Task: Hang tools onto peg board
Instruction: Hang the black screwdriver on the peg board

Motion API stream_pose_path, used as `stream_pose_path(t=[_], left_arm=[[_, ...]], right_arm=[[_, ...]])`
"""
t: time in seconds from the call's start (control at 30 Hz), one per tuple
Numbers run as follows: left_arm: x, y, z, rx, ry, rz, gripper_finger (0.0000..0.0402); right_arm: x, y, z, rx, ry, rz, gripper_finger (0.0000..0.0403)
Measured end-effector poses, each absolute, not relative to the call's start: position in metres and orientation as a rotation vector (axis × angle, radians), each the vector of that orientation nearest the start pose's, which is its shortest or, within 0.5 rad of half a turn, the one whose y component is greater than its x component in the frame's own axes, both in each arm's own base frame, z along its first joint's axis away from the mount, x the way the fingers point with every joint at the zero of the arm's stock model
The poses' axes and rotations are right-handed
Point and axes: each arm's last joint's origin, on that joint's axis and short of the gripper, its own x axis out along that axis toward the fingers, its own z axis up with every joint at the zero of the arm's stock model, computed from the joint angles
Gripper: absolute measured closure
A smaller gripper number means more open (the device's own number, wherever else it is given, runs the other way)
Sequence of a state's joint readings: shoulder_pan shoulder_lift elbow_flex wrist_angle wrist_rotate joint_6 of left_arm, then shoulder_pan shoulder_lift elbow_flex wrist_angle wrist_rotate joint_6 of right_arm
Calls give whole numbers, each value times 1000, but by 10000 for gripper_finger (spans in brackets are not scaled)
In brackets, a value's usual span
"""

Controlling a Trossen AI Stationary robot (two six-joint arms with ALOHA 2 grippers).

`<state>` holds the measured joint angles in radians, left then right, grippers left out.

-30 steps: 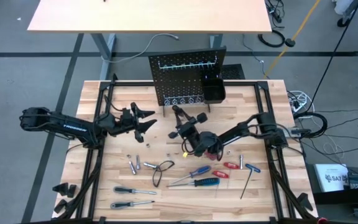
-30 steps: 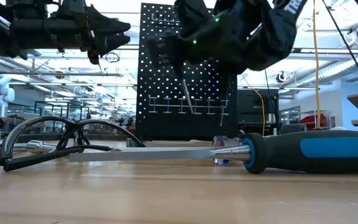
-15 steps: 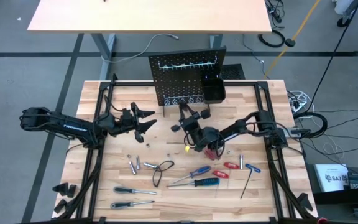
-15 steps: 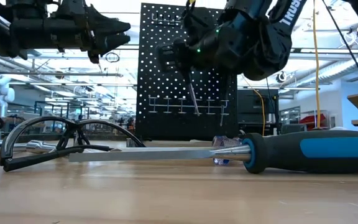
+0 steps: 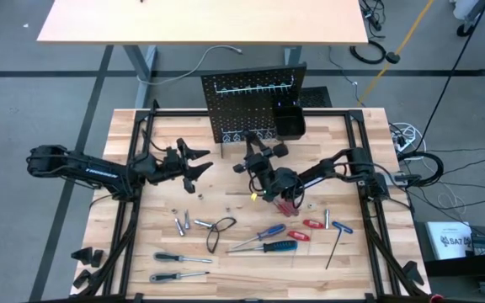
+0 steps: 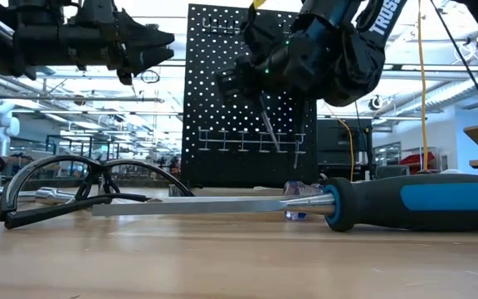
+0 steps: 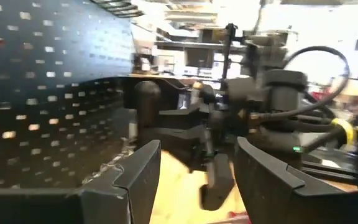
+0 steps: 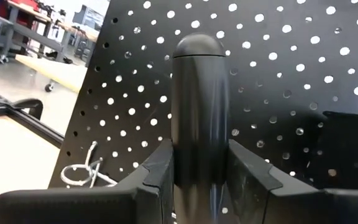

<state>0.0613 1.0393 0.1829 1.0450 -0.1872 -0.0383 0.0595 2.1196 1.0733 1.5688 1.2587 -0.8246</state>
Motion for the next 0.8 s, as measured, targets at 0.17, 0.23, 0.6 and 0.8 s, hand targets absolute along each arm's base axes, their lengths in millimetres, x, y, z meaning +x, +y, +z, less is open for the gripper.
stream_pose_path(t=[0.17,0.23,0.6,0.8], left_arm=[[186,23,197,-57,-133,370,201],[186,24,196,-56,-122,370,201],[186,24,196,-57,-123,370,201],[186,24,196,-57,-122,370,201]], right_arm=[[397,-2,197,-368,53,-1254,302],[395,-3,203,-361,43,-1257,302],[393,-25,211,-341,-3,-1284,302],[393,-33,211,-361,4,-1294,302]])
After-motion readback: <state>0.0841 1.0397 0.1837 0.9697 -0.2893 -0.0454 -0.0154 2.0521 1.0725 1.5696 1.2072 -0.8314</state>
